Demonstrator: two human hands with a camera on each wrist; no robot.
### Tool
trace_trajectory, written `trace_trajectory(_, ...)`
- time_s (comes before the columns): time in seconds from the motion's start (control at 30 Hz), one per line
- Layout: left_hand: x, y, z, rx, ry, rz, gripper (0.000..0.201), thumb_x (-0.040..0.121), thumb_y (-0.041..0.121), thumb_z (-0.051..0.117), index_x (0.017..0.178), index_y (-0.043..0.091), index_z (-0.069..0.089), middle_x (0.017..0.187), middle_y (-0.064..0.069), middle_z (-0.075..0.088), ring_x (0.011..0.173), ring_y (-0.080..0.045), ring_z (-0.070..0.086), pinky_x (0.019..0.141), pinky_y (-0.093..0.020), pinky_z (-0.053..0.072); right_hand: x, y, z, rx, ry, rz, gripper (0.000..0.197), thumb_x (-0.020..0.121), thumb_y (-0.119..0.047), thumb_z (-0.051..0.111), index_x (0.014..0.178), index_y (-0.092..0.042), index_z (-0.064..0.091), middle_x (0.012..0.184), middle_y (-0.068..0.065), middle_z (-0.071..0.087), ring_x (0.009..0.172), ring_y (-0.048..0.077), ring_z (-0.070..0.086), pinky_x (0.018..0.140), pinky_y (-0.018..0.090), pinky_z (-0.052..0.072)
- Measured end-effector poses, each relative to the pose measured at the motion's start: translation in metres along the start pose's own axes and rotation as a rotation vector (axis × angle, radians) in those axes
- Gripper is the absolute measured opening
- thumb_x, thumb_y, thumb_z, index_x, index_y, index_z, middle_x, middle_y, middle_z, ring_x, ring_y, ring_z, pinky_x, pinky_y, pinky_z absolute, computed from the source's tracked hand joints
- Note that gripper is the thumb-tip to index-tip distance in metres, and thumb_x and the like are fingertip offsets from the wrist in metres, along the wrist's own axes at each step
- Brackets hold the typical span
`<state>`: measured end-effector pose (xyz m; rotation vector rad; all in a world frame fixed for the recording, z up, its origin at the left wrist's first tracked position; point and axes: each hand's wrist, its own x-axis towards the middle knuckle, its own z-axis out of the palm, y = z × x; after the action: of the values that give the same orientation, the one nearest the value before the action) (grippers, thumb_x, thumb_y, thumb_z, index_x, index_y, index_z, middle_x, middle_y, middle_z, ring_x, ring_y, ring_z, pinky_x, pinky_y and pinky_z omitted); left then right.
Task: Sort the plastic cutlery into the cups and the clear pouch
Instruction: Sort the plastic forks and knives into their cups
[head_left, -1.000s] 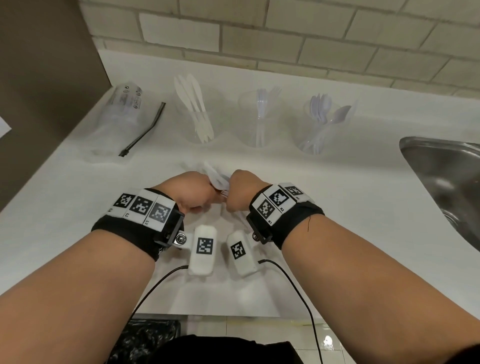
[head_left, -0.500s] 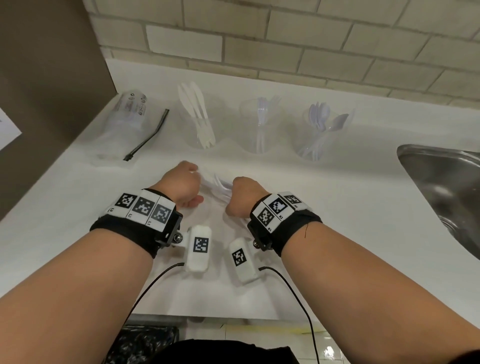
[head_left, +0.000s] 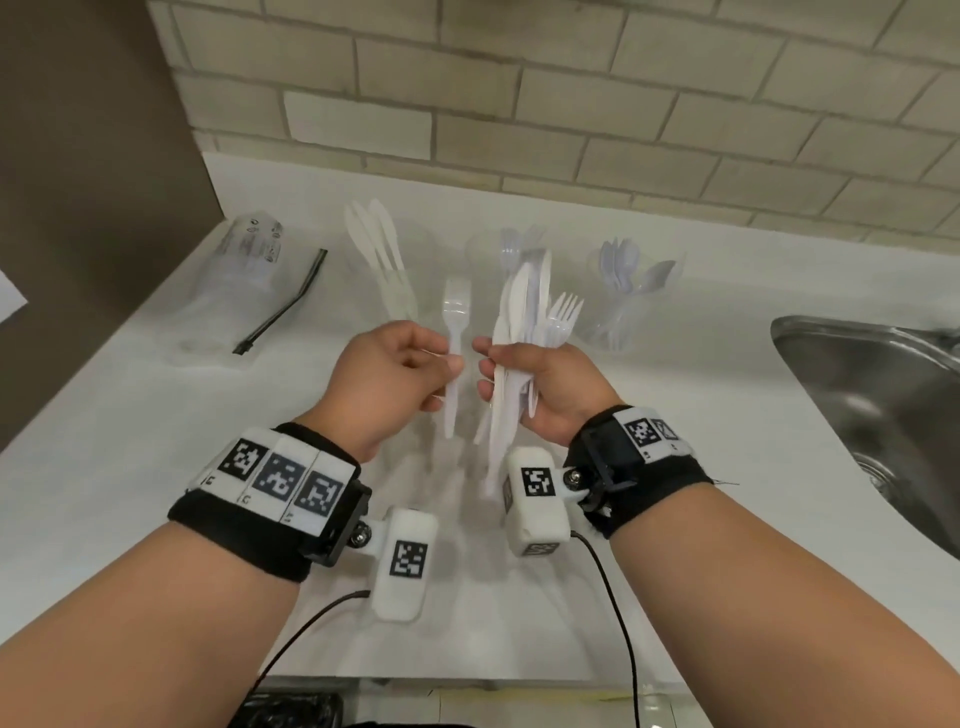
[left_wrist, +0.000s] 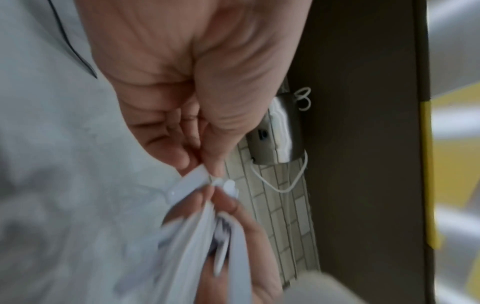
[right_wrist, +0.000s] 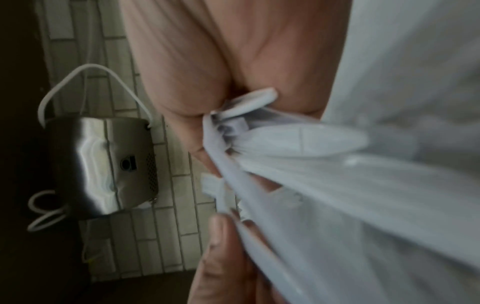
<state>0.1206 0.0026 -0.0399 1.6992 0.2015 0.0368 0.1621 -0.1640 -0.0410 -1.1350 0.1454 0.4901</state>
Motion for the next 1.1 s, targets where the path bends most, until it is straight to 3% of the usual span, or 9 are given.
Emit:
trace_trajectory(0.17,-0.007,0.0,0.017,0.054,-0.105,0.086,0.008,0.08,0.013,0.076,0.086,0.014,0.071,0.067,0.001,0.063,0.051,-0.002,0.058,0.051,-0.024,0.047,-0.001,0.007,0.005,0.123,-0.057,-0.003,0.012,0.086,0.001,0.059,0.096,0.006,0.062,0.091,0.018,0.065,0.087,0.034,0.065,0.089,0.048,0.053)
trace_trajectory(0.27,-0.009,-0.007,0.017,0.017,-0.11,0.059,0.002,0.084,0.018,0.072,0.086,0.019,0.072,0.075,0.002,0.066,0.067,-0.007,0.064,0.059,-0.025,0.05,-0.002,0.008,0.005,0.091,0.016,-0.073,0.005,0.086,0.005,0.059,0.086,0.005,0.064,0.082,0.016,0.063,0.081,0.032,0.063,0.078,0.043,0.057)
trace_trajectory(0.37,-0.01,-0.016,0.017,-0.149,-0.094,-0.212,0.031,0.096,0.04,0.051,0.11,0.014,0.061,0.101,-0.003,0.062,0.099,-0.022,0.063,0.076,-0.032,0.054,0.001,0.003,0.009,0.09,0.128,-0.218,0.011,0.085,0.007,0.06,0.096,0.007,0.062,0.079,0.013,0.063,0.071,0.025,0.065,0.066,0.036,0.058)
trace_trajectory(0.47,-0.007,-0.022,0.011,-0.499,-0.225,-0.589,0.068,0.093,0.061,0.034,0.122,0.002,0.051,0.099,-0.019,0.061,0.088,-0.033,0.062,0.08,-0.045,0.054,0.005,-0.007,0.018,0.121,0.175,-0.41,0.034,0.081,0.011,0.063,0.114,0.01,0.054,0.078,0.014,0.061,0.061,0.027,0.064,0.062,0.036,0.055)
trace_trajectory(0.57,-0.004,-0.024,0.003,-0.728,-0.355,-0.739,0.08,0.091,0.067,0.028,0.122,-0.004,0.05,0.108,-0.031,0.063,0.094,-0.042,0.067,0.08,-0.053,0.055,0.006,-0.014,0.034,0.052,0.177,-0.573,0.035,0.07,0.01,0.068,0.103,0.011,0.055,0.074,0.015,0.06,0.061,0.028,0.057,0.062,0.036,0.05)
trace_trajectory(0.7,0.0,-0.021,-0.004,-0.958,-0.435,-0.676,0.081,0.096,0.06,0.028,0.131,-0.012,0.044,0.128,-0.04,0.051,0.117,-0.048,0.056,0.091,-0.055,0.049,0.003,-0.004,0.05,-0.167,0.198,-0.627,0.054,0.061,-0.004,0.078,0.109,0.01,0.056,0.092,0.02,0.069,0.082,0.029,0.069,0.078,0.04,0.058)
trace_trajectory(0.77,0.0,-0.018,-0.006,-0.998,-0.466,-0.62,0.08,0.097,0.057,0.027,0.128,-0.015,0.045,0.122,-0.037,0.057,0.112,-0.045,0.061,0.095,-0.052,0.048,0.0,0.002,0.053,-0.22,0.161,-0.622,0.053,0.062,-0.006,0.079,0.108,0.007,0.057,0.097,0.024,0.069,0.088,0.03,0.07,0.081,0.04,0.059)
trace_trajectory(0.87,0.0,-0.015,-0.01,-0.987,-0.461,-0.564,0.075,0.099,0.053,0.026,0.118,-0.015,0.051,0.106,-0.03,0.065,0.096,-0.039,0.069,0.091,-0.048,0.051,-0.007,0.006,0.055,-0.223,0.086,-0.596,0.044,0.062,-0.004,0.078,0.1,0.009,0.061,0.089,0.022,0.068,0.081,0.025,0.069,0.075,0.036,0.058)
trace_trajectory(1.1,-0.007,-0.016,-0.008,-0.998,-0.437,-0.452,0.061,0.101,0.047,0.024,0.132,0.003,0.053,0.119,-0.019,0.066,0.105,-0.032,0.067,0.093,-0.05,0.052,-0.013,0.018,0.055,-0.247,0.05,-0.492,0.014,0.066,-0.001,0.075,0.073,-0.008,0.066,0.067,0.004,0.065,0.067,0.022,0.066,0.068,0.038,0.056)
